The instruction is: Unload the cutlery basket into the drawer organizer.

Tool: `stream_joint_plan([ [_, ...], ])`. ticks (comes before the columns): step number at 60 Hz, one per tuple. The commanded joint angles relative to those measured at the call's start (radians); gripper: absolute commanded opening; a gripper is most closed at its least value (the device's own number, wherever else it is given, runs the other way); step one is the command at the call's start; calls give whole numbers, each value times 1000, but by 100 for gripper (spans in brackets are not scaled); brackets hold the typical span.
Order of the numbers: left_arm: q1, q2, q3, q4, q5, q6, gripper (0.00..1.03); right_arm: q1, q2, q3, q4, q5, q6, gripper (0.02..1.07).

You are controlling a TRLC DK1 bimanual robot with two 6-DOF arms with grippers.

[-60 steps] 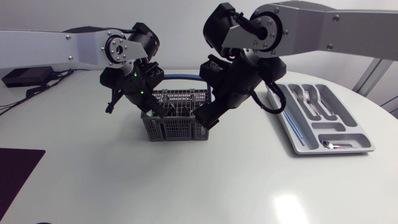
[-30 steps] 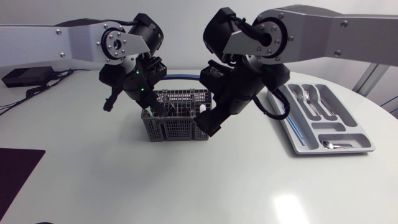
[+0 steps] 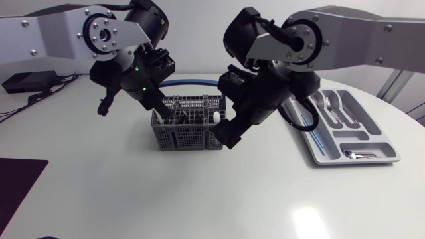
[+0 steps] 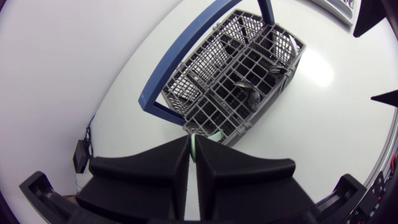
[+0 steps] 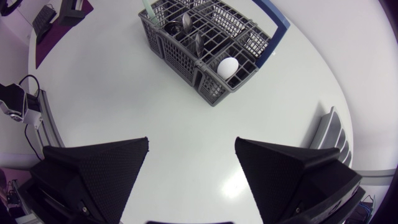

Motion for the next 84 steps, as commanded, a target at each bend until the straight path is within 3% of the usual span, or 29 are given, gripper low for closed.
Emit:
stream_joint_plan([
  [1, -13, -41, -42, 1, -9, 46, 6, 14, -26, -33, 10, 5, -12, 102],
  [21, -22, -119, -108, 8, -13, 129, 6, 42, -81, -93, 42, 5, -35, 102],
  [42, -33, -240, -222, 168, -13, 249, 6, 68, -159, -177, 113, -9, -89, 102],
  [51, -29, -278, -206, 176, -13, 240, 6, 75, -201, -216, 150, -11, -111, 102],
  [65, -35, -355, -217, 172, -1, 171, 6, 95, -296, -292, 208, -27, -129, 102],
  [71, -72, -372, -203, 134, 14, 95, 6, 108, -343, -315, 234, -29, -137, 102],
  [84, -121, -360, -133, 19, 143, -125, 4, 117, -415, -360, 288, -29, -138, 102],
])
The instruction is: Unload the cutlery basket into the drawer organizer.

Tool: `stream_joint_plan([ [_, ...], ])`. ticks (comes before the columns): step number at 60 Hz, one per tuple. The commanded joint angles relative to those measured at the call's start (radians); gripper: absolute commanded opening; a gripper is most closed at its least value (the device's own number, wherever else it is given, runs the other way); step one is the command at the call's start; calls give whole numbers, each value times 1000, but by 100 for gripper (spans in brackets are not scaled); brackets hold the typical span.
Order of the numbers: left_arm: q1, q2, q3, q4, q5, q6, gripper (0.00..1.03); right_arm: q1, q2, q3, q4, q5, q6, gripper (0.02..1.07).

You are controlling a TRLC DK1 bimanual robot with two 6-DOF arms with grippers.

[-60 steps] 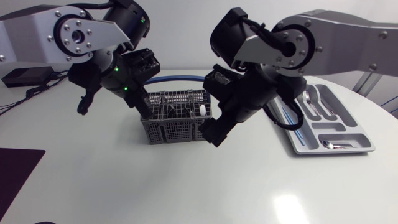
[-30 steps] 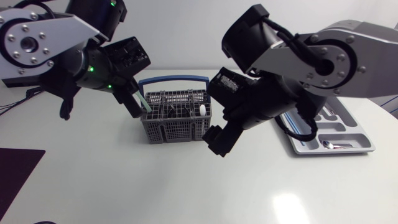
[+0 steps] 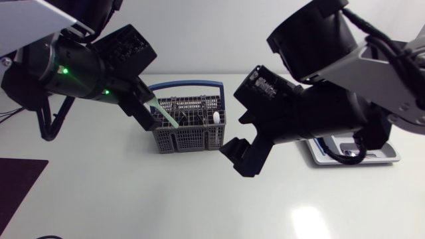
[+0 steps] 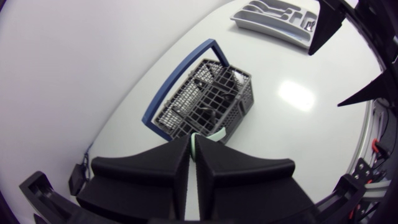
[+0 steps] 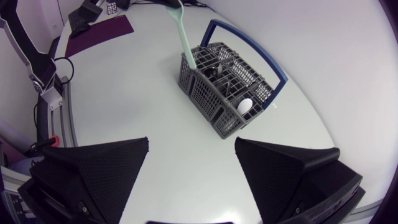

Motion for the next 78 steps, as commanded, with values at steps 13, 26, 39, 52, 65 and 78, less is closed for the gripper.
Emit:
stream_joint_plan([
  [13, -13, 42, 81, -68, 208, -278, 4, 17, -115, -107, 73, -18, -35, 102],
  [26, -12, 71, 78, -81, 372, -356, 4, 39, -164, -196, 148, -24, -68, 102],
  [39, -12, 100, 62, -82, 456, -353, 4, 60, -157, -207, 174, -26, -60, 102],
  [52, -24, 119, 55, -68, 519, -352, 4, 71, -109, -176, 188, -24, -51, 98],
  [65, -38, 133, 62, -70, 578, -355, 4, 70, -63, -147, 217, -21, -51, 97],
  [78, -64, 133, 65, -70, 593, -349, 4, 60, -28, -123, 231, -24, -58, 93],
])
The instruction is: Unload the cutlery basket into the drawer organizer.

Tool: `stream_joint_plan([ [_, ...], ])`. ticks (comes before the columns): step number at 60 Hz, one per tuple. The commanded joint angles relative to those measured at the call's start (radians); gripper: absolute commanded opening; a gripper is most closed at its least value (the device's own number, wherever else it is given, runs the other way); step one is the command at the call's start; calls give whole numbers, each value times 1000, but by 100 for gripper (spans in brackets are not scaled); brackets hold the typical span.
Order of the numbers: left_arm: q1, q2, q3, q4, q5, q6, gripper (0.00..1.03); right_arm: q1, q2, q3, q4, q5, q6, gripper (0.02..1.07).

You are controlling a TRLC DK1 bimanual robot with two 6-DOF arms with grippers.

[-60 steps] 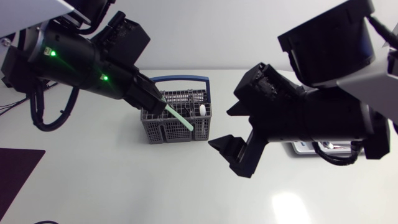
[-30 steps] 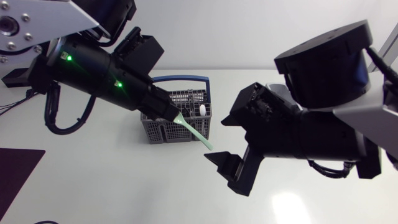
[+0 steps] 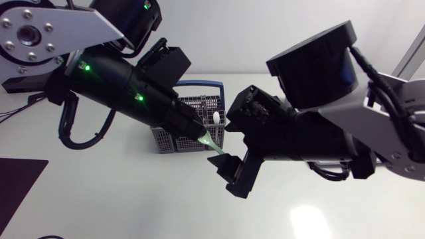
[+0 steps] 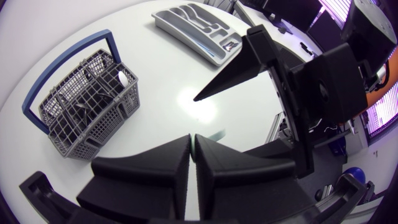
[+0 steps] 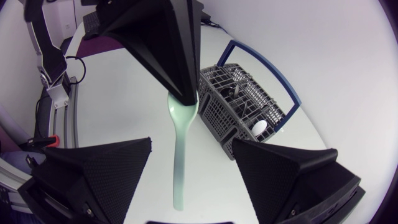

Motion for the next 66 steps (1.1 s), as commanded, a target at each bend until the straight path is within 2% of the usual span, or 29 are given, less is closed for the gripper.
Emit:
stream_joint_plan([
  [1, -11, 13, 11, 4, 16, -4, 4, -4, 21, 29, 13, -3, -17, 92],
  [6, -16, 13, 13, 4, 16, -1, 4, -4, 21, 29, 12, -3, -19, 92],
  [22, -16, 10, 13, 2, 16, 0, 4, -11, 32, 18, 26, -4, -22, 55],
  [44, -14, -9, 13, 1, 16, 0, 4, -11, 55, 1, 21, -6, -13, 37],
  [56, -13, -18, 14, 2, 16, 0, 4, -11, 59, -14, 16, -30, -8, 21],
  [66, -10, -24, 17, 2, 16, 0, 4, -13, 53, -19, 13, -41, -2, 15],
])
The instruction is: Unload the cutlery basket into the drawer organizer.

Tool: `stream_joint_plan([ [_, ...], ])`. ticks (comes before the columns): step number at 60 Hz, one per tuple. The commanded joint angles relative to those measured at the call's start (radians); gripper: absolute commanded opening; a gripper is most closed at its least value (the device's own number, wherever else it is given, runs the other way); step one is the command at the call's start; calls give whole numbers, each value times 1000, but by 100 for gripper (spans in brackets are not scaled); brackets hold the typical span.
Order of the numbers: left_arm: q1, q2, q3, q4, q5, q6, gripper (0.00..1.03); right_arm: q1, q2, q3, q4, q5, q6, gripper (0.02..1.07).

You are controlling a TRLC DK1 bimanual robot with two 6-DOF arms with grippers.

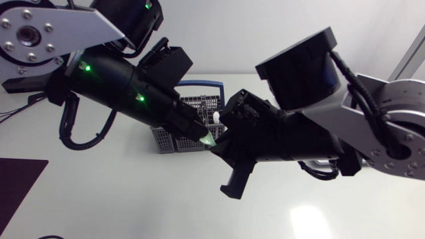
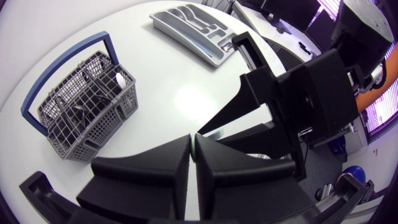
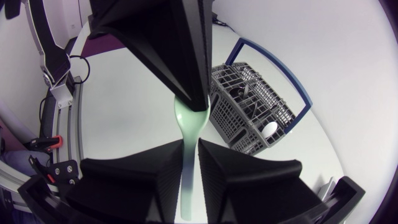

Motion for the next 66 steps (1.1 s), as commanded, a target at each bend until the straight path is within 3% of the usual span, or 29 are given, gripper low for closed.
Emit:
stream_joint_plan([
  [1, 0, -24, 17, -1, 11, 0, 4, -6, 9, -23, -5, 2, -2, 13],
  [9, 2, -29, 16, 0, 11, -1, 4, -14, 6, -29, -6, -19, 1, 12],
  [20, 12, -44, 22, 11, 11, -7, 16, -14, 1, -38, -10, -34, -1, 12],
  [23, 14, -47, 25, 11, 11, -7, 21, -14, 1, -44, -10, -41, 1, 12],
  [30, 17, -54, 30, 25, 11, -10, 45, -13, 1, -54, -10, -51, 6, 12],
  [38, 26, -54, 42, 46, 11, -21, 60, -13, 0, -61, -11, -74, 9, 12],
  [50, 49, -55, 68, 74, 11, -23, 66, -11, -11, -80, -20, -96, 6, 12],
  [66, 172, -58, 114, 95, -4, -12, 66, -77, -83, -113, -63, -151, -37, 12],
])
